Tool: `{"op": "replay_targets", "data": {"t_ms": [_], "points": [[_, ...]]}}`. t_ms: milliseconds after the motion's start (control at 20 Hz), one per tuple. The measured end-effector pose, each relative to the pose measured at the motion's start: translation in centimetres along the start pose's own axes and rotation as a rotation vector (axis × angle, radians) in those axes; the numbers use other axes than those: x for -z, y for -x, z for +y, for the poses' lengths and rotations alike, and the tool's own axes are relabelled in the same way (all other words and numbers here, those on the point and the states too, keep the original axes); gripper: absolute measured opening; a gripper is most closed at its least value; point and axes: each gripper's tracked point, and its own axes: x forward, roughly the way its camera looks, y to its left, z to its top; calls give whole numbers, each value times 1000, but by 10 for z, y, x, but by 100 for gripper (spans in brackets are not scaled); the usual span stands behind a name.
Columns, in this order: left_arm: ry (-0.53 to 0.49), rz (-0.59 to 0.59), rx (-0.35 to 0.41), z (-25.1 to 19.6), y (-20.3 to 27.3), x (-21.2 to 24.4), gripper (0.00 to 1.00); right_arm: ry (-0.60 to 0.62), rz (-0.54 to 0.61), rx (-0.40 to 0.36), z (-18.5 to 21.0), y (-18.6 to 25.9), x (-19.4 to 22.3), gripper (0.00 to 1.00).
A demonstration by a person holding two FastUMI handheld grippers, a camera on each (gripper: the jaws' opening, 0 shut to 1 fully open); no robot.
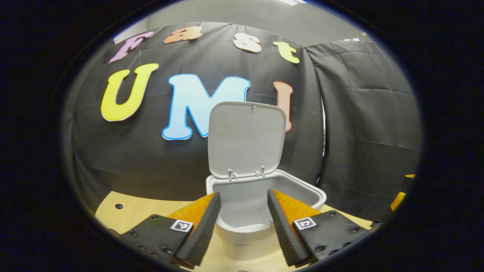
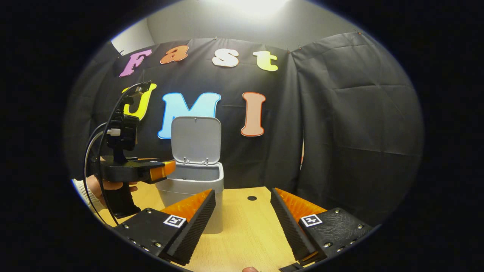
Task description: Press the lid of the desktop garbage bin to open it, pick up the crumpled paper on the desktop and throw it into the bin, then pick up the pop can on the desktop and drop it into the bin, and finally close the garbage bin lid.
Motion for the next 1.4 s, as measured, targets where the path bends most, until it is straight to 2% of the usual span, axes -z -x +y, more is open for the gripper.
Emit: {"op": "replay_targets", "data": {"t_ms": [100,200,700,1100,1400], "points": [[-4,-11,-23,6,10,-3,99,3,-7,-24,6,1,0,94],[5,-26,-44,13,23,-6,95,13,-5,-51,14,3,0,94],[16,-78,-143,49,96,-12,96,2,16,-241,73,12,12,94],[34,-81,-248,86,158,-9,96,31,47,-399,125,24,28,94],[38,-68,-298,102,195,-2,96,16,70,-488,155,32,38,94]]}}
